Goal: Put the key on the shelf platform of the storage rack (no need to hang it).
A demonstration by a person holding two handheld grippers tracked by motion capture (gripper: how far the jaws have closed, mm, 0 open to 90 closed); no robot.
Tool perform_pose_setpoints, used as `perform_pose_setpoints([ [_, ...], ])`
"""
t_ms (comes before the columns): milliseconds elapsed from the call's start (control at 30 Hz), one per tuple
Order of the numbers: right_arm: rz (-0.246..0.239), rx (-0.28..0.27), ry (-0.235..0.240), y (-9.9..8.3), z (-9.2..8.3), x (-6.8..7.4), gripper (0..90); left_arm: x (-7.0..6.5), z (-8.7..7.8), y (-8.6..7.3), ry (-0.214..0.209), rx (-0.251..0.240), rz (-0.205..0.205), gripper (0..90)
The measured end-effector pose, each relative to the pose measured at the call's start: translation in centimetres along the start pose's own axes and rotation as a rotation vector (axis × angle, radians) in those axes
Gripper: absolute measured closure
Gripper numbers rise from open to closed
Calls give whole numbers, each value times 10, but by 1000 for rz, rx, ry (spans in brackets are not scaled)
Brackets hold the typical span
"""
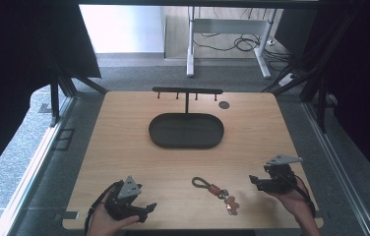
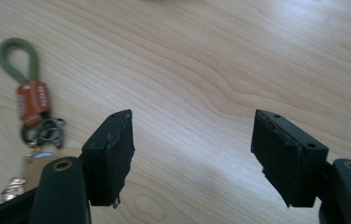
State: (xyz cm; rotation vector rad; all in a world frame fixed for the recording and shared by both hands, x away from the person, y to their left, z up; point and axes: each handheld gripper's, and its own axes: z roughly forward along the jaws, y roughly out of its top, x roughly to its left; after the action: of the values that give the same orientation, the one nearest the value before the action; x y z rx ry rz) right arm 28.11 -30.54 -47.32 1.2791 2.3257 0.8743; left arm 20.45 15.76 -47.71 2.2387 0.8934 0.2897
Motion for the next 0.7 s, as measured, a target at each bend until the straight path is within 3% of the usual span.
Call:
perform_pose_setpoints([
  [400, -99, 73, 103, 21, 4, 29, 378, 1, 0, -1, 0, 0, -3, 215],
  [700, -145, 111, 135, 27, 9, 41, 394, 1, 0, 0, -1, 0, -2, 215],
])
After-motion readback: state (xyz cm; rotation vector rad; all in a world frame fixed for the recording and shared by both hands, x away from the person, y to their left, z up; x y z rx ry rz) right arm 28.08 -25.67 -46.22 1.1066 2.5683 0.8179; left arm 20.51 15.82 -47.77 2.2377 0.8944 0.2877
